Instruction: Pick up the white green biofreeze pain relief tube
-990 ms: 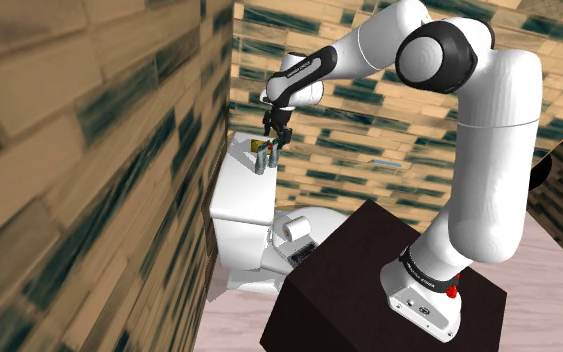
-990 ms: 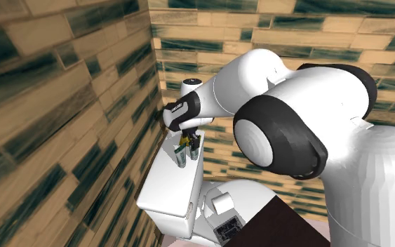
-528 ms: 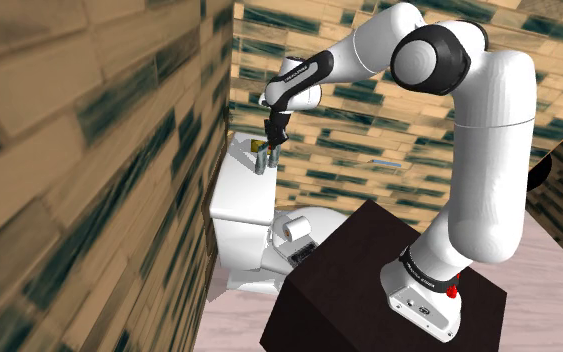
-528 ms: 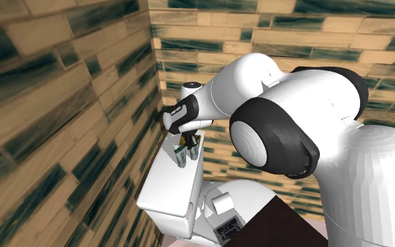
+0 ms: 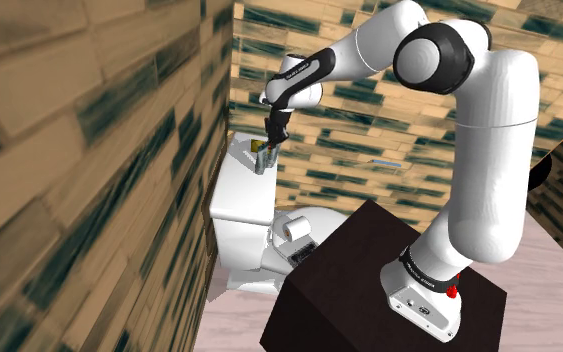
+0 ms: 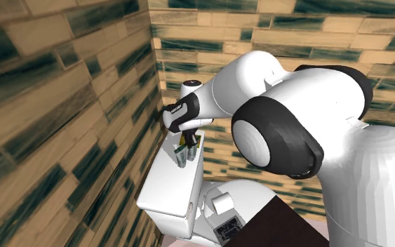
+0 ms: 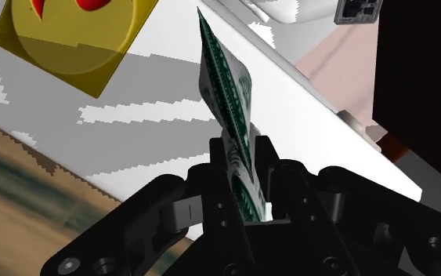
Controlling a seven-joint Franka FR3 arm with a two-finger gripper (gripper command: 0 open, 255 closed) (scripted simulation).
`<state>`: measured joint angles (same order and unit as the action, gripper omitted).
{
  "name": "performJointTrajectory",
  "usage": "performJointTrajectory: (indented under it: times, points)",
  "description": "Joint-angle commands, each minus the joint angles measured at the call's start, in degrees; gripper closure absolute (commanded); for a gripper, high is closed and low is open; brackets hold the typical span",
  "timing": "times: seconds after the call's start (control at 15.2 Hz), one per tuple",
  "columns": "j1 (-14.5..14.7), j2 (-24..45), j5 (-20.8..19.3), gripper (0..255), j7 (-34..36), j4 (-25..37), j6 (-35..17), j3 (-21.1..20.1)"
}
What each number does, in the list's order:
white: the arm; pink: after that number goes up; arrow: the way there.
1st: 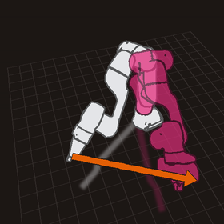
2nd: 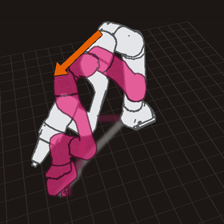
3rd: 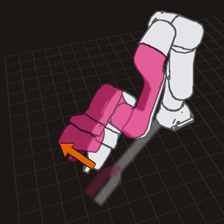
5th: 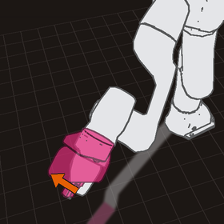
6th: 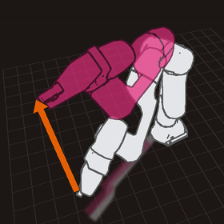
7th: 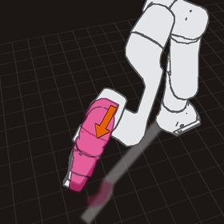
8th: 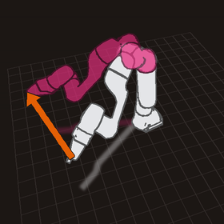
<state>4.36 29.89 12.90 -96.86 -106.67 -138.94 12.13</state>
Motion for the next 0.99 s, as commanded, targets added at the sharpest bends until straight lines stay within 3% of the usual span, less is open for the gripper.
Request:
performJointTrajectory:
  times: [0.0, 0.92]
  points:
    - [0.2, -0.8, -0.3, 255, 0.3, 0.1, 0.9, 0.2]
    - [1.0, -6.5, -2.5, 255, 1.9, 1.6, 7.9, 1.5]
